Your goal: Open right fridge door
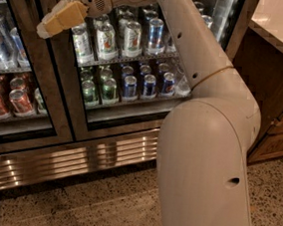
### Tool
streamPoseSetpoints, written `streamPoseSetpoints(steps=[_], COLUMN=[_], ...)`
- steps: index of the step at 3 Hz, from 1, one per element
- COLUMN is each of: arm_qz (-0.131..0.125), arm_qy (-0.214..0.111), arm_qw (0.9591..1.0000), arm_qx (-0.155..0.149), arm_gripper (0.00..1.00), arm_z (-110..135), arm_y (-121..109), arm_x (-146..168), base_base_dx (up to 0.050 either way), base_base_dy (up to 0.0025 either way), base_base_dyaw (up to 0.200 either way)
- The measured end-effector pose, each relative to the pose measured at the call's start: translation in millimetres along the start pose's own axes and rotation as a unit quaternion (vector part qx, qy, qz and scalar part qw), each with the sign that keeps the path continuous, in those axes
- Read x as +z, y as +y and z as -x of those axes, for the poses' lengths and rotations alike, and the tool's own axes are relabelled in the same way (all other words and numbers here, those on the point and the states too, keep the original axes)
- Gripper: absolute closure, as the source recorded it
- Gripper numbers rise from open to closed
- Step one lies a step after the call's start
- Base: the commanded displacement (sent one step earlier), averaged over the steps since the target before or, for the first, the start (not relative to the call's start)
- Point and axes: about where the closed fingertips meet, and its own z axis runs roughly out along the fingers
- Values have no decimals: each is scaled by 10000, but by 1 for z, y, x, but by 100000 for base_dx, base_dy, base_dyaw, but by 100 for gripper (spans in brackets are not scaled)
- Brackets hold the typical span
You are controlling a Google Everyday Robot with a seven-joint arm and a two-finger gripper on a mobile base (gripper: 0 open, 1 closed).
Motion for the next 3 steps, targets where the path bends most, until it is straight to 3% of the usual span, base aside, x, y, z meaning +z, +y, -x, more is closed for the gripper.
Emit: streamPoseSetpoints(steps=[3], arm_qz=[0], arm_qy=[0], arm_qw=[10000], arm_qx=[0], arm_gripper=[89], arm_z=[0], arm_y=[0], arm_x=[0], base_base_dx=[0], base_base_dy=[0], base_base_dyaw=[0])
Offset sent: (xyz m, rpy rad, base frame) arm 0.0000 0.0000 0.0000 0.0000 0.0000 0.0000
